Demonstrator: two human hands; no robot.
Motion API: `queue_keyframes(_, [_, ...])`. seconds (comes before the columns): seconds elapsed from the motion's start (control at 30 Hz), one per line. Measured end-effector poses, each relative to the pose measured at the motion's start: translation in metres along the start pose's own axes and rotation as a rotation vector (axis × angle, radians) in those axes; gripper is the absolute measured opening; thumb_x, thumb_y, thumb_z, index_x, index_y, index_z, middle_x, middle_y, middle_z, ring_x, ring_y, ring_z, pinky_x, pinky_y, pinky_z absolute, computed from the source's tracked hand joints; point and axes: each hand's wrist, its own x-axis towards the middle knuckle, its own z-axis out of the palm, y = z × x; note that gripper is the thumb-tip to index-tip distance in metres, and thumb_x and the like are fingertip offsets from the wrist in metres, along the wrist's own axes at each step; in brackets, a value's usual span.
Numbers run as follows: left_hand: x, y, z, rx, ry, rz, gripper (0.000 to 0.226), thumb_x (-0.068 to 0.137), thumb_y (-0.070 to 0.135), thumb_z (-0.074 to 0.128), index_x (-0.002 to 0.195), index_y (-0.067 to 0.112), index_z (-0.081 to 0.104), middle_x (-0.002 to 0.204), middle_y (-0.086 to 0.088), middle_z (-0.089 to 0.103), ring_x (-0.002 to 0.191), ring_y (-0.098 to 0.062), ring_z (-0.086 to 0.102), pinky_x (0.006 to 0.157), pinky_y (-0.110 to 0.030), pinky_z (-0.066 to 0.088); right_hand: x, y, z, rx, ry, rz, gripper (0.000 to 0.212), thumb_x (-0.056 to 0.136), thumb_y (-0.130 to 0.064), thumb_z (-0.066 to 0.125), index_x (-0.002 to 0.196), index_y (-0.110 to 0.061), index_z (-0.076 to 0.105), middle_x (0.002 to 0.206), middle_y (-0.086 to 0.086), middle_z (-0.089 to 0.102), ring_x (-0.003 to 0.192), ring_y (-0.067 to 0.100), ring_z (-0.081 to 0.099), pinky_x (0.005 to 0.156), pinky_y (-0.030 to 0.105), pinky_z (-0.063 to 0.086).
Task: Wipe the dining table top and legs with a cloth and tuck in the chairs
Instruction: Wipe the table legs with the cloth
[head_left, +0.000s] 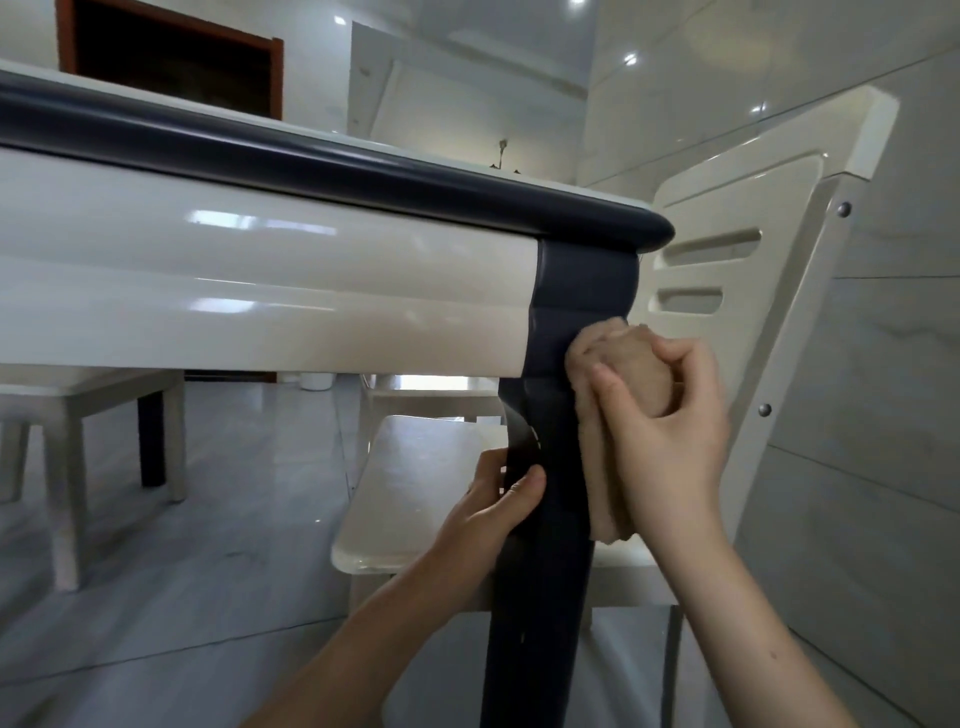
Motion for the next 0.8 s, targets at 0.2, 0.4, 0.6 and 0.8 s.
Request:
queue_keyframes(0.2, [-0.001,0.002,0.004,-0.030,0.021,0.004,0.031,0.097,0.028,0.043,0.126,0.020,0.044,0.112,0.010,0.057,0.077,0.019,0.060,0.061,-0.002,0.044,-0.010,-0.007,0.009,0.005,0.020,-0.017,0.021,0.083,-0.021,0.072,0.095,-0.021,0.055,0.099,-0.001,0.054,0.090,-0.009,0.051,0.077,0.005,0.036])
queue_keyframes(0.4, [0.001,0.000,0.005,-0.045,0.007,0.001,0.029,0.096,0.029,0.045,0.122,0.016,0.045,0.111,-0.003,0.059,0.078,0.010,0.064,0.062,-0.005,0.046,0.040,-0.029,0.022,0.050,0.100,-0.048,0.028,0.079,-0.036,0.074,0.086,-0.018,0.053,0.096,0.004,0.057,0.086,0.009,0.053,0.078,0.027,0.044])
queue_keyframes(0.6, [0.001,0.001,0.003,-0.047,0.005,0.007,0.031,0.095,0.029,0.044,0.124,0.020,0.045,0.109,0.005,0.060,0.079,0.012,0.064,0.062,-0.004,0.046,0.008,-0.009,0.016,0.116,0.008,-0.062,0.023,0.083,-0.022,0.073,0.087,-0.022,0.051,0.096,0.008,0.058,0.088,0.014,0.056,0.076,0.025,0.045])
queue_keyframes(0.8, [-0.002,0.007,0.006,-0.093,0.016,-0.015,0.028,0.095,0.024,0.045,0.122,0.016,0.046,0.104,0.000,0.061,0.075,0.006,0.067,0.060,-0.007,0.048,-0.109,0.058,-0.021,0.131,-0.243,0.132,0.028,0.088,0.000,0.063,0.097,-0.022,0.048,0.095,-0.004,0.059,0.087,0.008,0.061,0.072,0.020,0.051])
